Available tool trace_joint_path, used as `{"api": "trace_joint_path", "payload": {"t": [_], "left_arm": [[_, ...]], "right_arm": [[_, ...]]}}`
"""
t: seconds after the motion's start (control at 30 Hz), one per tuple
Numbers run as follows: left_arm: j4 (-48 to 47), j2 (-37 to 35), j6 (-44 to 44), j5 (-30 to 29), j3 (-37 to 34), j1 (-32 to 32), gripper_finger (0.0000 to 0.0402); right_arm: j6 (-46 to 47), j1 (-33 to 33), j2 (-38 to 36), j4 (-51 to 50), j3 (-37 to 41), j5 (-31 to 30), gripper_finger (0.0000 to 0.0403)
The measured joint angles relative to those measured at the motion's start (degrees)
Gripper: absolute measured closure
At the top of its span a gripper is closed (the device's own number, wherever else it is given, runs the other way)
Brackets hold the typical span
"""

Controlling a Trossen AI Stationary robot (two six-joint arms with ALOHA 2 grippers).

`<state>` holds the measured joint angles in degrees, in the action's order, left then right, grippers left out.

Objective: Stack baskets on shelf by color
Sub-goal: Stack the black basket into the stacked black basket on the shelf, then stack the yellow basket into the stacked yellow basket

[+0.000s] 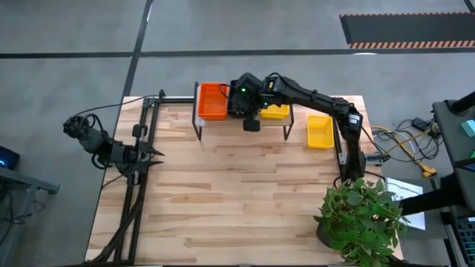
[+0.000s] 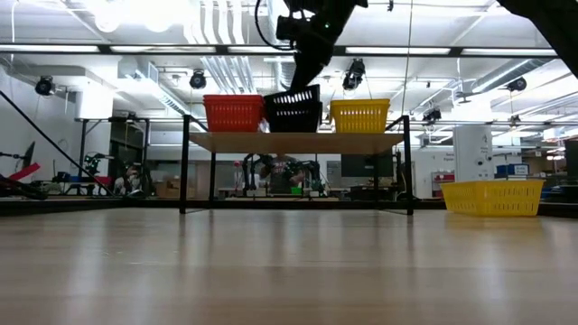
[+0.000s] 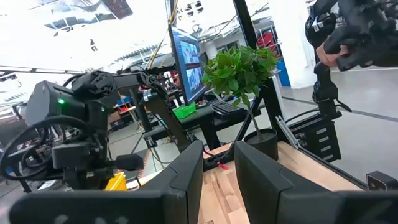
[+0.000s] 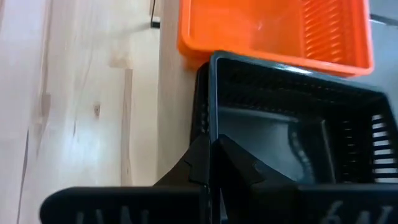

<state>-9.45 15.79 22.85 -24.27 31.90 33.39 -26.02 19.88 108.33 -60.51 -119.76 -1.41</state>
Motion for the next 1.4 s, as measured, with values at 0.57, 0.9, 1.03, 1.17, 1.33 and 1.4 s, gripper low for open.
{"api": "trace_joint_path", "payload": {"t": [0.57, 0.9, 1.03, 1.17, 1.33, 1.4], "left_arm": [[0.0, 0.1, 0.1, 0.0, 0.0, 0.0, 0.0324], [2.0, 1.9, 0.1, 0.0, 0.0, 0.0, 0.0324], [2.0, 3.2, 0.1, 0.0, 0.0, 0.0, 0.0324], [3.1, 3.9, 0.1, 0.0, 0.0, 0.0, 0.0324], [3.0, 3.9, 0.1, 0.0, 0.0, 0.0, 0.0324], [3.0, 3.7, 0.1, 0.0, 0.0, 0.0, 0.0324]], "right_arm": [[0.8, 0.0, 0.0, -4.2, -0.3, -0.1, 0.0294], [15.4, -2.7, -0.3, -16.6, -10.2, -0.1, 0.0267], [21.2, -5.0, -1.1, -23.2, -12.8, -0.1, 0.0273], [26.7, -7.4, -3.8, -27.1, -12.0, -0.1, 0.0281], [32.7, -10.6, -9.6, -27.6, -7.7, -0.2, 0.0286], [35.3, -11.9, -12.6, -26.5, -4.7, -0.6, 0.0286]]}}
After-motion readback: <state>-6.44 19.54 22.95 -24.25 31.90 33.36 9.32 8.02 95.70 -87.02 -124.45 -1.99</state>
